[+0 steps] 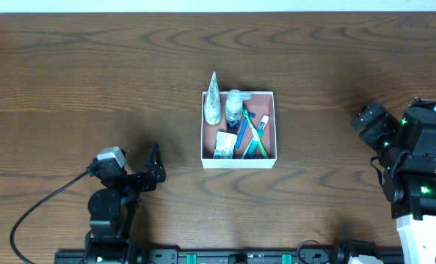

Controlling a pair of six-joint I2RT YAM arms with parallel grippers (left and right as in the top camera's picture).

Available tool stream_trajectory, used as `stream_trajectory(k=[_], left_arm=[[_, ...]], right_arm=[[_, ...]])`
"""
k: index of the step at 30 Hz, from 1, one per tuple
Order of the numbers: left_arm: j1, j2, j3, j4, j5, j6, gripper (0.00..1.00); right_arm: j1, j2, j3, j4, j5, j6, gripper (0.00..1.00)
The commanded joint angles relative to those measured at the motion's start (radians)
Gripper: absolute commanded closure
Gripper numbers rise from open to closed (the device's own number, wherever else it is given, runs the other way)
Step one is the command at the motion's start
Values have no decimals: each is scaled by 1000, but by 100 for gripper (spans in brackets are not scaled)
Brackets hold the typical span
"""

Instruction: Pack container

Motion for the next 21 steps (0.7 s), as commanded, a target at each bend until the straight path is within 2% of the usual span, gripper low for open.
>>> stream_trajectory(k=[1, 8, 14, 21], left_arm=[[40, -48, -34, 6, 23, -2, 2], [95, -111, -109, 6, 23, -1, 2], [100, -147, -112, -1, 15, 60, 2], [102, -223, -112, 0, 11, 59, 2]], right_arm=[[-8, 0, 3, 0, 6, 6, 1], [-8, 0, 3, 0, 6, 6, 1], [-8, 0, 3, 0, 6, 6, 1], [-8, 0, 3, -1, 6, 6, 1]])
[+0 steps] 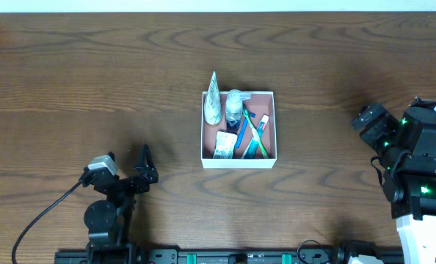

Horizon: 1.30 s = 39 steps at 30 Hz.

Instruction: Pack container

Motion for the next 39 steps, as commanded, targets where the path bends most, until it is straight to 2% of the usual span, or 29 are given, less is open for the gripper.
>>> stream_trajectory(k=[1, 32, 36, 39], left_arm=[[7, -37, -28, -6, -3, 24, 2], [7, -32, -28, -14, -3, 24, 2], [7, -32, -28, -14, -3, 24, 2], [7, -32, -28, -14, -3, 24, 2]], right_arm=[[-8, 0, 3, 0, 6, 6, 1], [-6, -2, -6, 3, 26, -2, 1], [5, -82, -72, 4, 85, -14, 1], [26, -227, -221, 103, 76, -13, 1]])
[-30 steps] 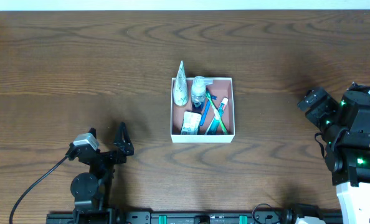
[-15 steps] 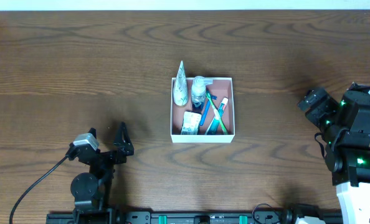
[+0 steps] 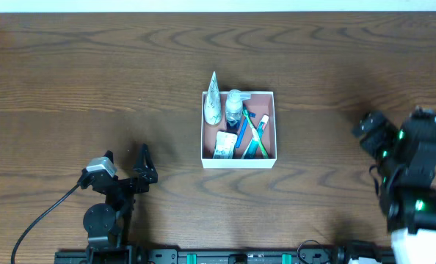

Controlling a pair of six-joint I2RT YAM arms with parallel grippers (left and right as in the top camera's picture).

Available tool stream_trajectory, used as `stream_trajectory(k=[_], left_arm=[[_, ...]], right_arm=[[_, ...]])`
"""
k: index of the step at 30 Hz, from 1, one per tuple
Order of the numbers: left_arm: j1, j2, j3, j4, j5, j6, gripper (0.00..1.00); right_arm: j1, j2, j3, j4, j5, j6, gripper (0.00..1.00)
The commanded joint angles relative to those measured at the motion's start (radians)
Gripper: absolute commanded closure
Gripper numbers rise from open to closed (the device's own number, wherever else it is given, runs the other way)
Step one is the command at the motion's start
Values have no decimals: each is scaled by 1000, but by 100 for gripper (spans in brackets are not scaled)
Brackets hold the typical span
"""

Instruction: Pack container

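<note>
The container (image 3: pixel 240 162) is a white box with a pinkish inside, at the table's middle. It holds a white tube (image 3: pixel 213 104) leaning over the far left corner, a small clear bottle (image 3: pixel 235 107), a flat packet (image 3: pixel 224 144) and toothbrushes (image 3: pixel 255 141). My left gripper (image 3: pixel 127 164) sits low at the front left, well away from the box, open and holding nothing. My right gripper (image 3: pixel 370 126) is folded back at the right edge. Its fingers do not show well enough to tell their state.
The dark wooden table (image 3: pixel 93 73) stretches around the box. A black cable (image 3: pixel 38 213) runs from the left arm toward the front edge. A rail with green marks (image 3: pixel 218 257) lies along the front.
The right arm has shifted slightly toward the front edge, with its head lower in the view. The left arm has barely moved. The box and its contents are unchanged.
My left gripper stood open a short way left of the box. By the second moment it was farther left and nearer the front, where it still is. The right arm stayed folded at the right edge, shifting only now. The box's contents never changed.
</note>
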Motion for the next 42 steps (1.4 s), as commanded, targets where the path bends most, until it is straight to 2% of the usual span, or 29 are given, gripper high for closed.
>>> stream_trajectory(k=[1, 4, 9, 13, 21, 29, 35, 42], left_arm=[[7, -5, -28, -14, -3, 24, 2], [7, -5, -28, -14, -3, 24, 2], [7, -5, -28, -14, -3, 24, 2], [7, -5, -28, -14, -3, 24, 2], [7, -5, -28, -14, -3, 24, 2], [7, -5, -28, -14, -3, 24, 2], [7, -5, -28, -14, -3, 24, 2], [7, -5, -28, -14, -3, 24, 2]], right_arm=[[28, -157, -153, 94, 21, -11, 1], [47, -300, -298, 219, 17, -12, 1], [48, -457, -454, 334, -26, -17, 1], [57, -554, -546, 407, -84, -110, 1], [107, -680, -629, 424, -84, -303, 1], [124, -770, -717, 432, -84, -333, 1], [130, -800, -726, 458, -102, -459, 1], [130, -800, -726, 458, -102, -465, 1]])
